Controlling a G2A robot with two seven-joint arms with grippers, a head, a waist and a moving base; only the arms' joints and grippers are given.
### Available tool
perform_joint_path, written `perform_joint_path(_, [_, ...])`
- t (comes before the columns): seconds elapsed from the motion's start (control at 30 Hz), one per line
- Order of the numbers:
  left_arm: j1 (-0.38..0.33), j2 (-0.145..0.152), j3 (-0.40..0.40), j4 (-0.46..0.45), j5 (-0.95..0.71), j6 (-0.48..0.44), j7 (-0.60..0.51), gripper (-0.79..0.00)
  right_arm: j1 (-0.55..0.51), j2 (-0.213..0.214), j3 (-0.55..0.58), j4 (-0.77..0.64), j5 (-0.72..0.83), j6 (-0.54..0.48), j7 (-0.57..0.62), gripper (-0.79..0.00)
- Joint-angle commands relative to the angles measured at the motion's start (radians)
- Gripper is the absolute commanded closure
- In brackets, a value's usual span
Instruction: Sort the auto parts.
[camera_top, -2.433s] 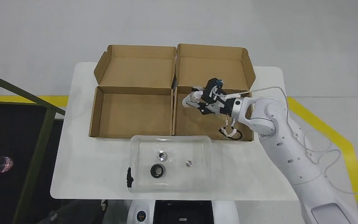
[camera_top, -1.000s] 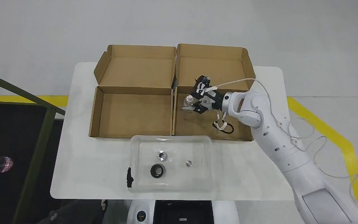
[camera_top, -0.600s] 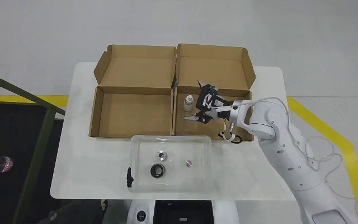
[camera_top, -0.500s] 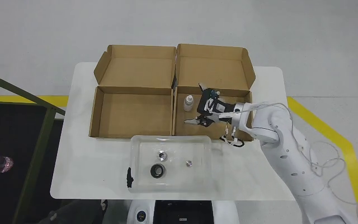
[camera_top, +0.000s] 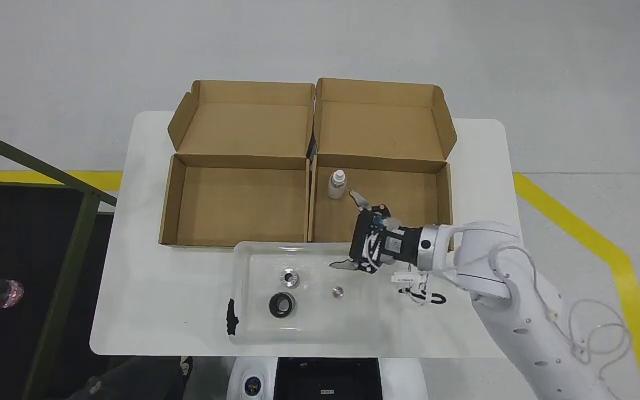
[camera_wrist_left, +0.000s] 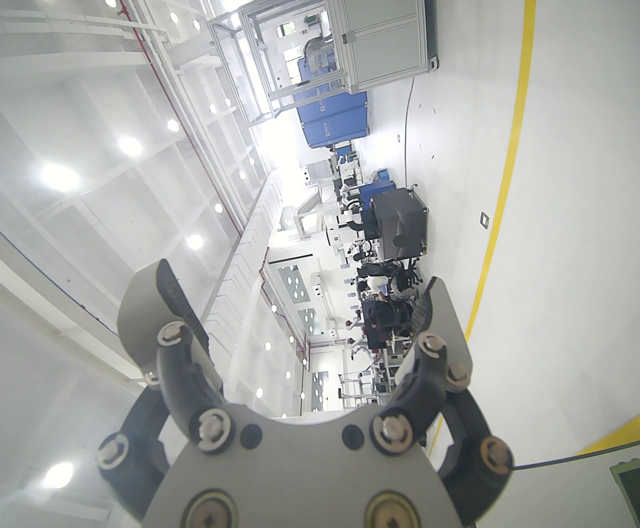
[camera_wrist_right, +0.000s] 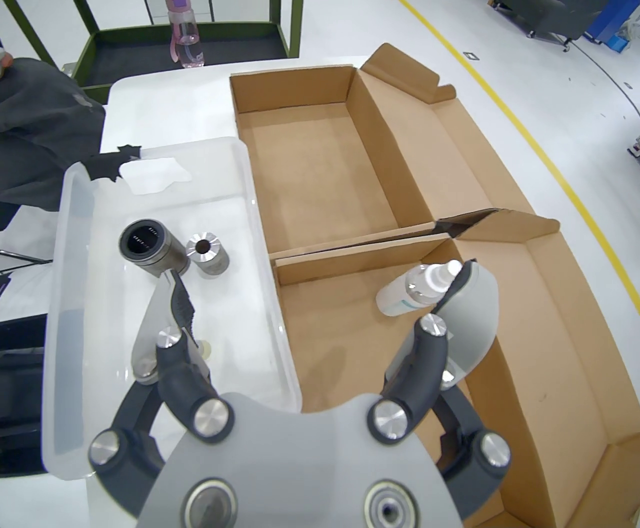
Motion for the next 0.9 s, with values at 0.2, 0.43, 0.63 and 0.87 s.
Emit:
perform_joint_path(0.2, [0.000,0.000,0.000,0.000,0.000,0.000,0.000,-0.785,-0.042,0.009,-0.046,-0.047,-0.025,-0.046,0.056,-0.785])
perform_joint_path(0.43, [0.000,0.000,0.000,0.000,0.000,0.000,0.000,-0.785,-0.054,0.017,-0.081,-0.062,-0.061,-0.063,0.132,-0.785])
perform_joint_path(0.63, [0.000,0.000,0.000,0.000,0.000,0.000,0.000,-0.785,-0.060,0.019,-0.134,-0.059,-0.090,-0.059,0.175,-0.785])
perform_joint_path(0.87, [0.000,0.000,0.000,0.000,0.000,0.000,0.000,-0.785,-0.042,0.015,-0.201,-0.034,-0.112,-0.049,0.221,-0.785])
